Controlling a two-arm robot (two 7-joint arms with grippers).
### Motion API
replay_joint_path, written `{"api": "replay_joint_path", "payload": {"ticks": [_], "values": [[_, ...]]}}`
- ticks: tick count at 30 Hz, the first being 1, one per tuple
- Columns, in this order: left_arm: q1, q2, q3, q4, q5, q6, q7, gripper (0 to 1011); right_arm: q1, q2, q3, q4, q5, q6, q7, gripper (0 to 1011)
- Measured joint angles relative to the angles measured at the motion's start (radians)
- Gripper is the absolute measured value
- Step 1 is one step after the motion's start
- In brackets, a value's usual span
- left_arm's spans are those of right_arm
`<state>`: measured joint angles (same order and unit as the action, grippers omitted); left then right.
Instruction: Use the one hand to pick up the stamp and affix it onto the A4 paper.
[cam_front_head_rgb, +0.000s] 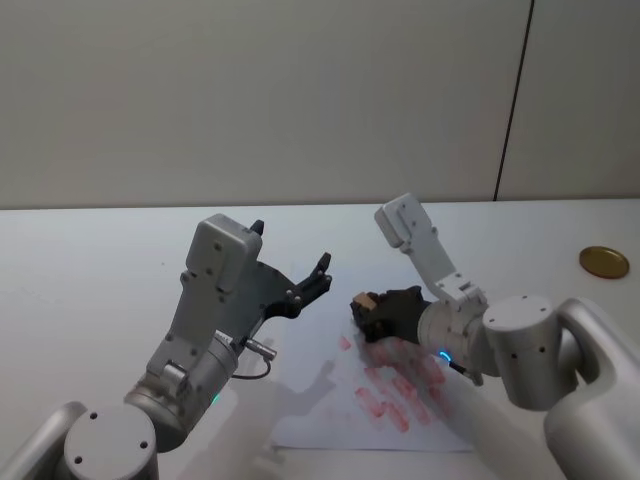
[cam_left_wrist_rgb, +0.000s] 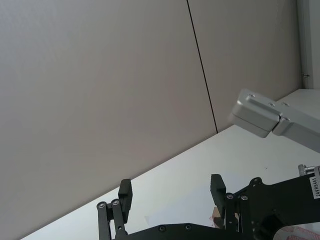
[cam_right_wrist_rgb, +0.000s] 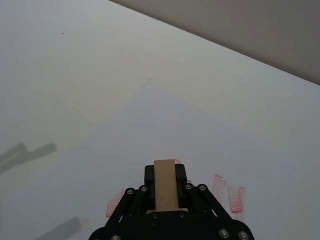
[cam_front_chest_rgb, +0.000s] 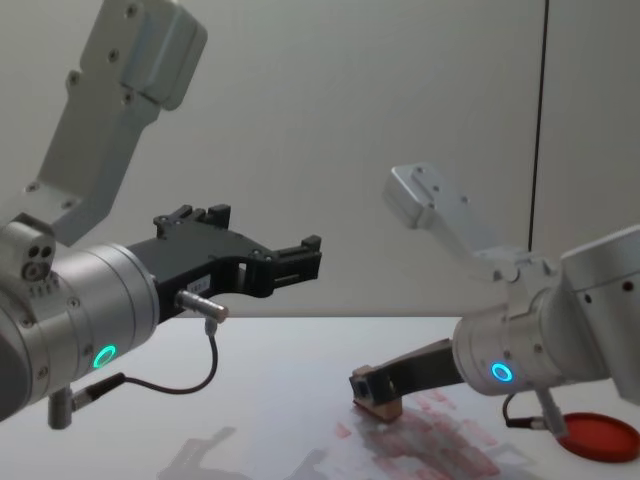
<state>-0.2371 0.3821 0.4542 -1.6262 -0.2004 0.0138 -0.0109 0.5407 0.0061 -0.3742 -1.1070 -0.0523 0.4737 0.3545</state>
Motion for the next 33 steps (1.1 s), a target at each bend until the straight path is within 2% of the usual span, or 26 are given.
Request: {"api": "replay_joint_path", "payload": {"ticks": [12, 33], "values": [[0.000, 0.000, 0.000, 0.000, 0.000, 0.000, 0.000, 993, 0.027, -0.011, 0.002, 0.059, 0.006, -0.007, 0.012, 218], [0.000, 0.000, 0.000, 0.000, 0.000, 0.000, 0.000, 993, 0.045, -0.012, 0.005, 0.092, -0.003, 0.019, 0.032, 218]]}}
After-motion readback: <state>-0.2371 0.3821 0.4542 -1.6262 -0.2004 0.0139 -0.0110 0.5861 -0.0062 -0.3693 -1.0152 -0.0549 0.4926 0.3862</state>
